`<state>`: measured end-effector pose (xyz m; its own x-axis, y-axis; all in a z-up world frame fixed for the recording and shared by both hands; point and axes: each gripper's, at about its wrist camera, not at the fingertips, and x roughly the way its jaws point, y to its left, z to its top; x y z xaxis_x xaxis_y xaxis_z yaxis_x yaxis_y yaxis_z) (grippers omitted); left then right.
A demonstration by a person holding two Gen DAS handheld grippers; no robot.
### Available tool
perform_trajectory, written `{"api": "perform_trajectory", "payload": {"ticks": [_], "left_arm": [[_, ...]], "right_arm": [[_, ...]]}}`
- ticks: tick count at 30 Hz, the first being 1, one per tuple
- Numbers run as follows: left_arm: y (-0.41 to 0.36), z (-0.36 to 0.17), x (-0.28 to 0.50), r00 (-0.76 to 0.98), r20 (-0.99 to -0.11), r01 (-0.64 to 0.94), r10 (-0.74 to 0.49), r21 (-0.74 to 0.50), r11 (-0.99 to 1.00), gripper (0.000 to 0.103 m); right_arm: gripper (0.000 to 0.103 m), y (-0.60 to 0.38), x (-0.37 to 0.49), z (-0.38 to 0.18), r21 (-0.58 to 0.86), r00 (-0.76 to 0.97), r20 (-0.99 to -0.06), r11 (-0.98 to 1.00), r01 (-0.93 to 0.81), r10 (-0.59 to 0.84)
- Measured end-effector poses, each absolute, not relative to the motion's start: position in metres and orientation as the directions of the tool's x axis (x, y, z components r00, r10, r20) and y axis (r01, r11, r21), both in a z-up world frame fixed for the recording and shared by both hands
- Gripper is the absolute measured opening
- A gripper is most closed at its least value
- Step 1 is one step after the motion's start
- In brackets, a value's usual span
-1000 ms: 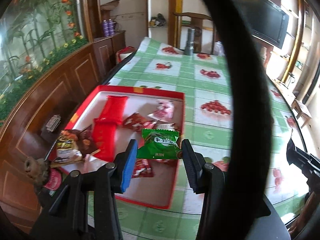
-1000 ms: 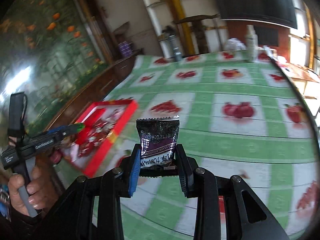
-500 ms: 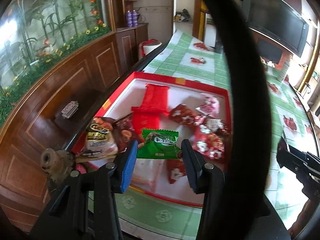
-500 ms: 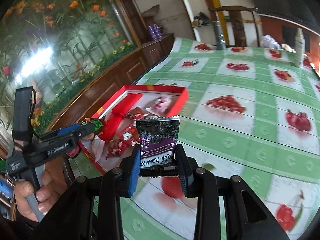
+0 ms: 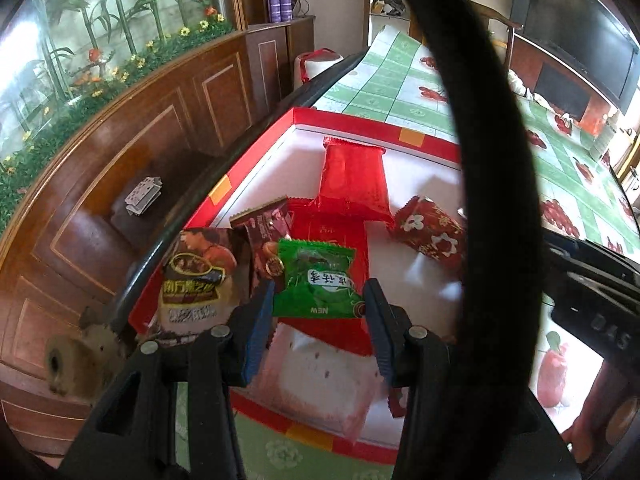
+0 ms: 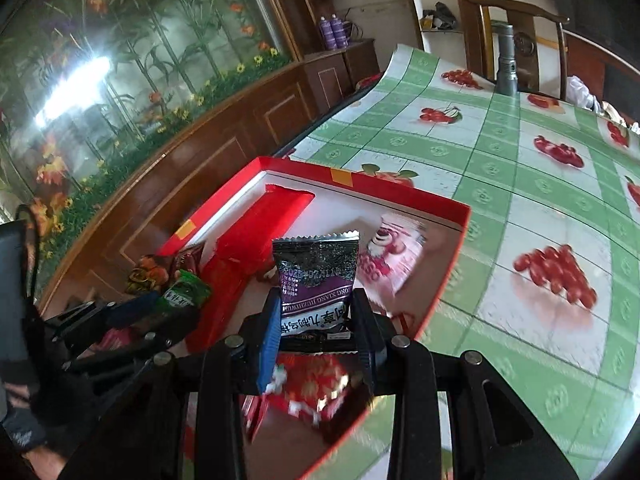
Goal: Organize snacks
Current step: 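Lower the green packet with the left tool while the right tool lowers the black packet into the tray, then open the left tool releasing the green packet while the right tool releases the black packet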
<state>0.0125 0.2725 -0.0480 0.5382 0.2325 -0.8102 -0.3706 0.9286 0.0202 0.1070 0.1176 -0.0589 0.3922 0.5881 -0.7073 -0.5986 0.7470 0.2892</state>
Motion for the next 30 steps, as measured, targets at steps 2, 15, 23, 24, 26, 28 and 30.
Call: {"api": "perform_trajectory", "payload": {"ticks": [2,15,23,24,26,28,30], "left_arm": [[0.274,-0.051,0.015,0.532,-0.815,-0.371,0.229,0.018,0.928,0.047],[0.282,-0.059,0.022,0.515,-0.825,-0.379,0.232,0.024,0.925,0.070],[0.273,-0.053,0.018,0.515,-0.820,-0.377,0.252,0.047,0.925,0.085],[0.272,-0.052,0.017,0.514,-0.820,-0.376,0.253,0.049,0.925,0.085],[0.267,-0.049,0.012,0.519,-0.814,-0.373,0.261,0.060,0.926,0.086],[0.262,-0.043,0.005,0.524,-0.803,-0.373,0.283,0.082,0.924,0.088],[0.259,-0.038,-0.001,0.532,-0.792,-0.373,0.298,0.097,0.923,0.090]], "right_arm": [[0.033,0.121,0.110,-0.062,0.284,0.388,-0.715,0.749,-0.598,0.581],[0.036,0.141,0.124,-0.062,0.239,0.388,-0.733,0.746,-0.622,0.559],[0.051,0.125,0.114,-0.049,0.243,0.409,-0.703,0.738,-0.629,0.581],[0.054,0.121,0.111,-0.046,0.248,0.409,-0.698,0.735,-0.631,0.587],[0.059,0.114,0.106,-0.043,0.256,0.407,-0.689,0.727,-0.637,0.599],[0.066,0.107,0.099,-0.040,0.245,0.412,-0.684,0.722,-0.647,0.602],[0.070,0.100,0.093,-0.038,0.233,0.416,-0.676,0.712,-0.663,0.609]]}}
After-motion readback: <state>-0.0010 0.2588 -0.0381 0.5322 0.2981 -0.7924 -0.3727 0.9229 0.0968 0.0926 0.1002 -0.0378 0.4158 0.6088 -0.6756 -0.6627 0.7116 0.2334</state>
